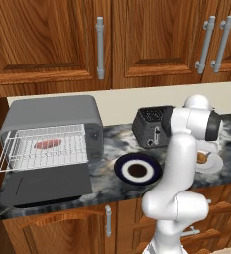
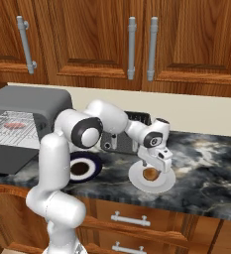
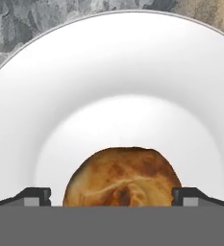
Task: Open the toaster oven door. Place the bread on the top rack in the toaster oven and place the steak on the bottom rack.
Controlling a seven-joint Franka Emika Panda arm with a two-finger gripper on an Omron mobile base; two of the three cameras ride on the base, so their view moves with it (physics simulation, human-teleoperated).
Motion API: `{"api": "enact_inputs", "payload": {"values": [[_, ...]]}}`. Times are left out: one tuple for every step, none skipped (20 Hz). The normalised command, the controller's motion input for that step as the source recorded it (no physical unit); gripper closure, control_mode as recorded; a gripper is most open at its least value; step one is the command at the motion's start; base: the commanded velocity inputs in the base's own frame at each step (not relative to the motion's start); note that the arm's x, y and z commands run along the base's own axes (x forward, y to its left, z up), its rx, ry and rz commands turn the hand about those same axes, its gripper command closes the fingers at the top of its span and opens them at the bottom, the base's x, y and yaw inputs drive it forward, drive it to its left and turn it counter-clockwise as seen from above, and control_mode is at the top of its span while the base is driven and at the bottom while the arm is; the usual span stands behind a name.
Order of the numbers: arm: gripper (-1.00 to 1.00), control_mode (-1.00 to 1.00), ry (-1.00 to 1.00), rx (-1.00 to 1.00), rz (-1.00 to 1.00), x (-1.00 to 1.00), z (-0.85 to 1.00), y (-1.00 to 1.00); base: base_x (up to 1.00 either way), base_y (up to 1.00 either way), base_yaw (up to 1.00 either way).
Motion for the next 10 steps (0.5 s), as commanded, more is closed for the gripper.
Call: {"api": "enact_inputs", "payload": {"values": [[-1.0,-1.0,0.0,0.0,-0.05,-0.08,0.0,0.11,0.0,0.0,0.0],[-1.0,-1.0,0.0,0.0,-0.05,-0.01,0.0,0.16,0.0,0.0,0.0],[-1.0,-1.0,0.0,0.0,-0.06,0.0,0.0,0.19,0.0,0.0,0.0],[-1.0,-1.0,0.0,0.0,-0.07,0.0,0.0,0.26,0.0,0.0,0.0],[-1.0,-1.0,0.0,0.0,-0.07,0.0,0.0,0.26,0.0,0.0,0.0],[-1.0,-1.0,0.0,0.0,-0.07,0.0,0.0,0.24,0.0,0.0,0.0],[-1.0,-1.0,0.0,0.0,-0.07,0.0,0.0,0.21,0.0,0.0,0.0],[-1.0,-1.0,0.0,0.0,-0.07,0.0,0.0,0.19,0.0,0.0,0.0],[-1.0,-1.0,0.0,0.0,-0.08,0.0,0.0,0.17,0.0,0.0,0.0],[-1.0,-1.0,0.0,0.0,-0.08,0.0,0.0,0.14,0.0,0.0,0.0]]}}
